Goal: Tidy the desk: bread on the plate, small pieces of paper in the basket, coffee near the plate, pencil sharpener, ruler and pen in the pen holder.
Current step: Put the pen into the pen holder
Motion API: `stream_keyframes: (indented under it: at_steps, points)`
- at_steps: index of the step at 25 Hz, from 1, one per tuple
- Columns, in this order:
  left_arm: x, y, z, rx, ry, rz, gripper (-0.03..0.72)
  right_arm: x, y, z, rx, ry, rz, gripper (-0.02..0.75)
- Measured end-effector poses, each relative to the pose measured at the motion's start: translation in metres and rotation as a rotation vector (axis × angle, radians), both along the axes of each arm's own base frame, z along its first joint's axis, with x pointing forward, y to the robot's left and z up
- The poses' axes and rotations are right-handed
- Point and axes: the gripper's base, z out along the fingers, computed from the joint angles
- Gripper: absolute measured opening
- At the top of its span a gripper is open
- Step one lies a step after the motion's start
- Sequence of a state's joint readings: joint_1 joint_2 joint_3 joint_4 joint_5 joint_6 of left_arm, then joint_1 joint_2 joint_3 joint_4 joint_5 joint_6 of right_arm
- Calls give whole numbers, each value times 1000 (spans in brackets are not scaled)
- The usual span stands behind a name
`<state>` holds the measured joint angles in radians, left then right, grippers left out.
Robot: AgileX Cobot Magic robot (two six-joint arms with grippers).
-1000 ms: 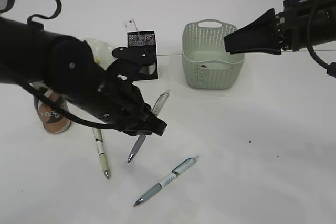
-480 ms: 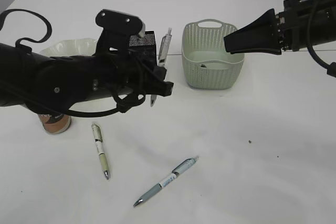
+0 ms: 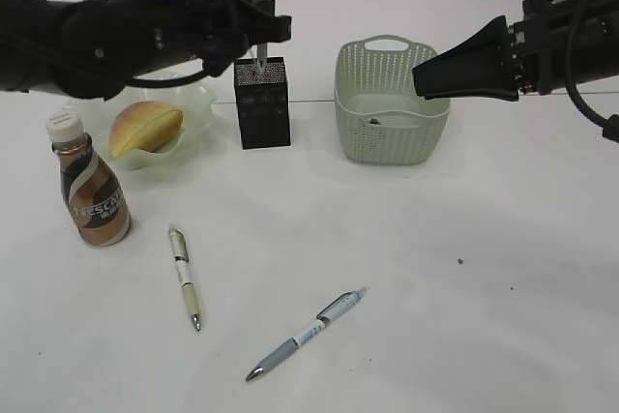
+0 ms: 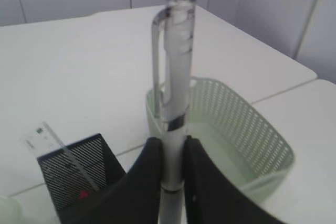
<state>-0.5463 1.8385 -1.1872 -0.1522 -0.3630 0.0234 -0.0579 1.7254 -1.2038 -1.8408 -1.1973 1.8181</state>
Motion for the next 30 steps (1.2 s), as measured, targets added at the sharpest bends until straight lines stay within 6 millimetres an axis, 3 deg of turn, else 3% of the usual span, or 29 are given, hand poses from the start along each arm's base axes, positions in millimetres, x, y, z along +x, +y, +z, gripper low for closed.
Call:
stream_keyframes:
  at_steps: [8, 16, 30]
  points:
    - [49, 5, 0, -14, -50, 56, 67, 0, 0, 0, 0, 0, 0, 265]
    - [87, 3, -31, -2, -37, 87, 68, 0, 0, 0, 0, 0, 0, 265]
    - [114, 2, -61, 5, -23, 107, 71, 0, 0, 0, 0, 0, 0, 265]
